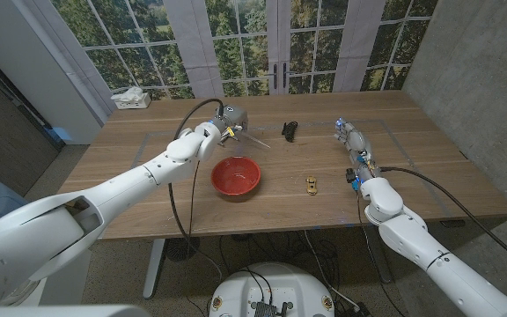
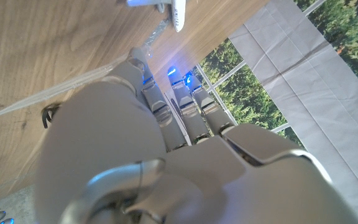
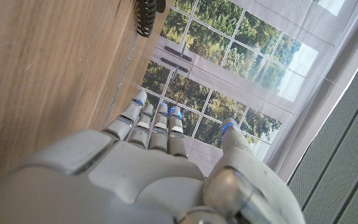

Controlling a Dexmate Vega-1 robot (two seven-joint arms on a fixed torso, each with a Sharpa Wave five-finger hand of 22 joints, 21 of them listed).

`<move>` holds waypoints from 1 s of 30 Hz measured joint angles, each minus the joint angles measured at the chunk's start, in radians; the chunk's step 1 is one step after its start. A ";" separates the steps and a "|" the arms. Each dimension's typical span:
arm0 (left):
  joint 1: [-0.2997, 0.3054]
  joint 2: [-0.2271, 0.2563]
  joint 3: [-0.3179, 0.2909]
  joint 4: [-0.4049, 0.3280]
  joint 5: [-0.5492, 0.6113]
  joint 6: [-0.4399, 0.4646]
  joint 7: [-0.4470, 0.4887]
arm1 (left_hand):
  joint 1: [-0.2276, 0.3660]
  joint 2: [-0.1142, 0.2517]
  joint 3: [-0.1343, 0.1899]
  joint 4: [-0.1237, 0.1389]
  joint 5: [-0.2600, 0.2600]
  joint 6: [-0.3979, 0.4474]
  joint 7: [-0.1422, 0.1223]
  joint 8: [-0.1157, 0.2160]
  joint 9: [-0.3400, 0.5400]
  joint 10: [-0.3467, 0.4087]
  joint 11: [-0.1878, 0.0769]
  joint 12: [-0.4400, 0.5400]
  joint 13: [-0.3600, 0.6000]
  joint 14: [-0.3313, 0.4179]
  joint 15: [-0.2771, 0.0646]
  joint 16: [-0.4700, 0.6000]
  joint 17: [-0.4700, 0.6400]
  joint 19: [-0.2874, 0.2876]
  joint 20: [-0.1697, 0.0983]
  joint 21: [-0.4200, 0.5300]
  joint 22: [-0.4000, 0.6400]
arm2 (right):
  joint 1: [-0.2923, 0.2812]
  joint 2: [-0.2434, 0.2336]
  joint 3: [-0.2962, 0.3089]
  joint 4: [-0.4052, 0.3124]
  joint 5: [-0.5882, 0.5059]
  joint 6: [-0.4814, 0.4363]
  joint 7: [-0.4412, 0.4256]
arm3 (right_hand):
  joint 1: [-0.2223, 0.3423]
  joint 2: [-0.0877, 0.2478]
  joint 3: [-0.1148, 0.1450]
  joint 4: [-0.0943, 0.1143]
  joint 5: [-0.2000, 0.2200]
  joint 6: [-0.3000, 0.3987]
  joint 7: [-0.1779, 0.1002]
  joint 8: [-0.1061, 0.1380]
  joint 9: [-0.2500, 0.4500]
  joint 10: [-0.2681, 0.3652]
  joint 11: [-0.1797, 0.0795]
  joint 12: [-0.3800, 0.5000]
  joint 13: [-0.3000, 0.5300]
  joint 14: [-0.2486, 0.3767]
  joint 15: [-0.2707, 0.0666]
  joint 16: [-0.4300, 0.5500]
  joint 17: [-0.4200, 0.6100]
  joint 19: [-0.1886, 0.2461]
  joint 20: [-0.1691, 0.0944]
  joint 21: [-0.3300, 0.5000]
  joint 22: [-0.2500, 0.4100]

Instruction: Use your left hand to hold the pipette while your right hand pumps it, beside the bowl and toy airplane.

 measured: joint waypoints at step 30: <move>-0.003 0.008 -0.034 -0.053 0.014 -0.003 0.061 | 0.013 0.002 -0.012 0.001 -0.001 0.003 -0.004 -0.001 0.005 0.000 0.000 -0.004 0.000 0.007 -0.004 0.000 0.002 0.000 0.000 0.000 0.000 | 0.016 -0.080 -0.044 -0.200 -0.212 -0.285 -0.128 | 0.092 -0.011 0.034 -0.026 0.008 0.044 -0.022 0.007 0.005 0.049 -0.033 0.016 0.002 0.024 -0.024 0.012 0.000 0.046 -0.011 -0.015 0.000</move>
